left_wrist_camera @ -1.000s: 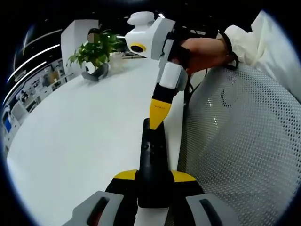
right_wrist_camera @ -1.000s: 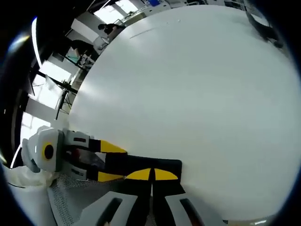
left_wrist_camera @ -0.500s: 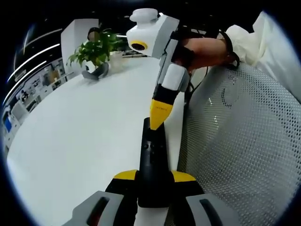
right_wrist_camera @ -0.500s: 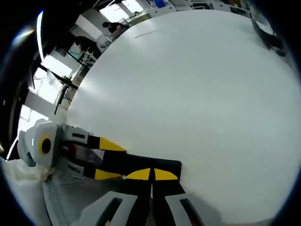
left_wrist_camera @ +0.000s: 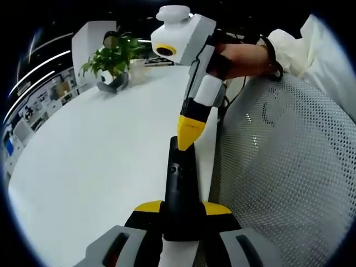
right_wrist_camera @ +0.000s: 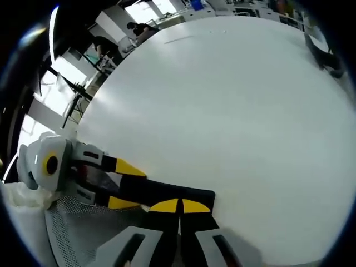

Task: Press the specified remote control buttons in sequence, fully releasing each button before pressing the next.

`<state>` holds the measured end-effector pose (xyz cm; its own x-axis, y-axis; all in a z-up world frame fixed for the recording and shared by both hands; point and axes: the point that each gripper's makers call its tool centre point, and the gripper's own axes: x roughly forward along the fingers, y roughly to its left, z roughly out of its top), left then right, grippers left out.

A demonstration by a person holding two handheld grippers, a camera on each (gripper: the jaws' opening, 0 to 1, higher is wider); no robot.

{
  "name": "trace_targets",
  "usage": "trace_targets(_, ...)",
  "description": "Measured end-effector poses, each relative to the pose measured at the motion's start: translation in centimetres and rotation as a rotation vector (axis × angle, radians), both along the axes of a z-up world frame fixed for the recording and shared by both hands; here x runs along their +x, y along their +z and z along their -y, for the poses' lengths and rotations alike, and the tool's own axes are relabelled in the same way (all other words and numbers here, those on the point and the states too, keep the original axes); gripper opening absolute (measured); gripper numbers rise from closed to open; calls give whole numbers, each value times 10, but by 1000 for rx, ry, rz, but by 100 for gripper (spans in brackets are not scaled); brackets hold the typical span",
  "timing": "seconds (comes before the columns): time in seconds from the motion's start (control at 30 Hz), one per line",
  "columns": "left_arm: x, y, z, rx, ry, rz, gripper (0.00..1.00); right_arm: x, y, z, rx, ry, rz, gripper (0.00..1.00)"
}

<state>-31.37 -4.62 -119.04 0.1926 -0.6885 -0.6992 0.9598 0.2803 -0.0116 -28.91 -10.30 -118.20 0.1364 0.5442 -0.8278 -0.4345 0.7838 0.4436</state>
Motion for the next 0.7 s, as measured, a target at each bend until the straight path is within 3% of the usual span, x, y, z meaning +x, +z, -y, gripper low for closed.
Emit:
trace_targets(0.1, 0, 0, 0, -1, -5, 1, 25, 0, 1, 0, 21, -30, -34, 0)
trace_targets(0.33, 0, 0, 3, -7, -7, 3, 25, -1, 1, 1, 4, -31, -38, 0)
trace_targets(0.7, 0, 0, 6, -21, -12, 8, 25, 8, 4, -10, 21, 11, 38, 0)
